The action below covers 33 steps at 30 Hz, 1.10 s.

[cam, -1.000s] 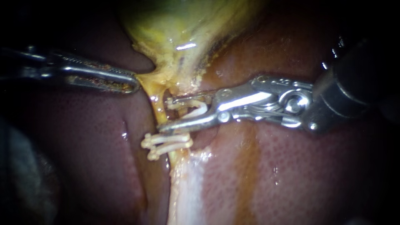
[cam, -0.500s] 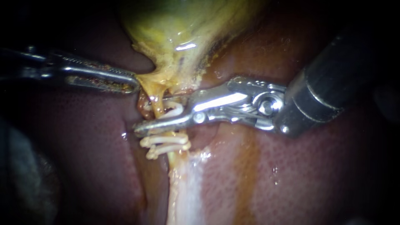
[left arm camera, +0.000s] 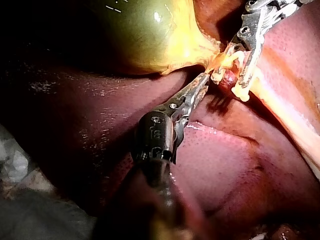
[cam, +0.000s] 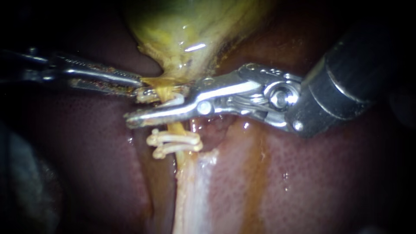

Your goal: Clipping third clip left tube

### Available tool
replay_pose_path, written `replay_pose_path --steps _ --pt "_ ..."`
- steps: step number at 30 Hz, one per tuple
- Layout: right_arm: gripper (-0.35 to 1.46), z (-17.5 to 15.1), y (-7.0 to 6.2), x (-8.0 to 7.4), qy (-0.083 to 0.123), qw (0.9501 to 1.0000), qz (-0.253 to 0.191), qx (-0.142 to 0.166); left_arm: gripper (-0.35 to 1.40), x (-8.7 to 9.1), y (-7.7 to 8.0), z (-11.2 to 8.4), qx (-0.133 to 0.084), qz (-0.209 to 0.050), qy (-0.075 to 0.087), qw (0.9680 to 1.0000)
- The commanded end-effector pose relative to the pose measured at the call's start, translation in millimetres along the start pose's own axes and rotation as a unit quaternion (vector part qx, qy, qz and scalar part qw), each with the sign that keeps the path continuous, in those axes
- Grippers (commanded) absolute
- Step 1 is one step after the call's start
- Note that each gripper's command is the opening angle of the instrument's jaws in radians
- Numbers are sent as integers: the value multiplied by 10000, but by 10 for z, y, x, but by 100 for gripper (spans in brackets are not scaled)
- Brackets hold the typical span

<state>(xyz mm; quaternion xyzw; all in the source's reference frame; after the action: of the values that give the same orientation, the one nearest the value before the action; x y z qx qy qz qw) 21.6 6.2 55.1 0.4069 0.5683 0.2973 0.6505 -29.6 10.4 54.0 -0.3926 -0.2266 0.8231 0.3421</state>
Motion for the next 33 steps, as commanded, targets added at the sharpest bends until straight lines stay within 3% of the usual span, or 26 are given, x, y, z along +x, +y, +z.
replay_pose_path --steps 1,8,20,33 --pt "37 0 -1 1 -6 10000 4 2 -35 0 0 0 -4 3 3 10000" --pt "27 -3 -1 3 -5 10000 12 8 -35 -1 -1 0 -4 4 3 10000" --pt "-35 -11 -3 -1 -29 9993 360 27 -35 -1 -2 1 -3 6 3 10000" --pt "-35 -17 -4 -6 -33 9994 347 53 -35 -2 -2 1 0 7 4 10000"
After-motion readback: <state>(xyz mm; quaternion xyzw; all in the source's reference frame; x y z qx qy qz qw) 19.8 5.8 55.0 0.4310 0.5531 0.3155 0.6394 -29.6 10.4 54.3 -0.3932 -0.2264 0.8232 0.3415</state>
